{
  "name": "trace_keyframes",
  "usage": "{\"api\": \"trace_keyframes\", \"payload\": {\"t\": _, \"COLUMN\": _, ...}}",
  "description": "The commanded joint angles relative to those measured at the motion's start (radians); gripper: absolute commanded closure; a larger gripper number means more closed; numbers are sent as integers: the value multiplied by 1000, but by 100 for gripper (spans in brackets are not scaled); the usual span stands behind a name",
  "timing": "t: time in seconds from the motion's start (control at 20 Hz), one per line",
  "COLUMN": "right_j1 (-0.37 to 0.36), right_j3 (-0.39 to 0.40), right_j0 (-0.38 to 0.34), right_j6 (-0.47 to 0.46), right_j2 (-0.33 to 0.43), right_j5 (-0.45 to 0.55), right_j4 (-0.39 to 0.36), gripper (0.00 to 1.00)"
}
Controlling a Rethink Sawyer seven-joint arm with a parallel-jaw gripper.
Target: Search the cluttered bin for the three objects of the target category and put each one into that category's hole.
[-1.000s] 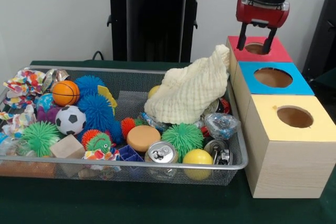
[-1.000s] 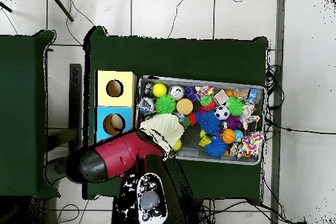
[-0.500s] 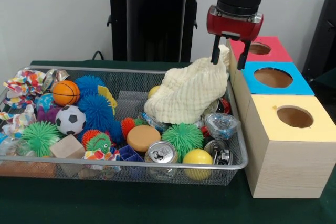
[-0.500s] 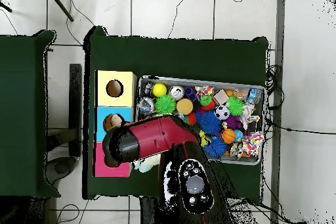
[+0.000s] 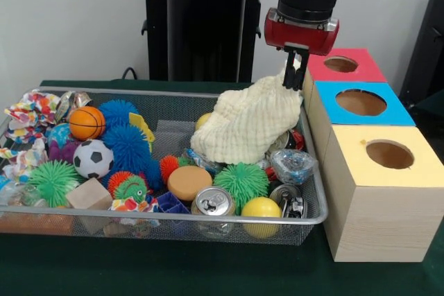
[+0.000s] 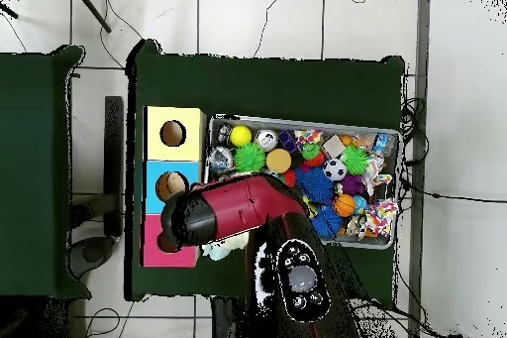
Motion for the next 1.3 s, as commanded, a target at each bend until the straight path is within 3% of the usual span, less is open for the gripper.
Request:
{"api": "trace_keyframes", "payload": {"t": 0.05, "right_j1": -9, "right_j3": 35, "right_j0": -2, "right_j6": -117, "right_j2": 58, "right_j5": -96, "right_j4": -108, "gripper": 100}}
{"api": "trace_keyframes", "payload": {"t": 0.1, "right_j1": -11, "right_j3": 42, "right_j0": -4, "right_j6": -105, "right_j2": 58, "right_j5": -105, "right_j4": -120, "gripper": 0}}
{"api": "trace_keyframes", "payload": {"t": 0.25, "right_j1": -5, "right_j3": 39, "right_j0": 0, "right_j6": -105, "right_j2": 49, "right_j5": -113, "right_j4": -141, "gripper": 0}}
{"api": "trace_keyframes", "payload": {"t": 0.65, "right_j1": 165, "right_j3": -30, "right_j0": -5, "right_j6": -37, "right_j2": 7, "right_j5": -254, "right_j4": -227, "gripper": 0}}
{"api": "trace_keyframes", "payload": {"t": 1.3, "right_j1": 198, "right_j3": -31, "right_j0": -30, "right_j6": -52, "right_j2": 15, "right_j5": -265, "right_j4": -233, "gripper": 0}}
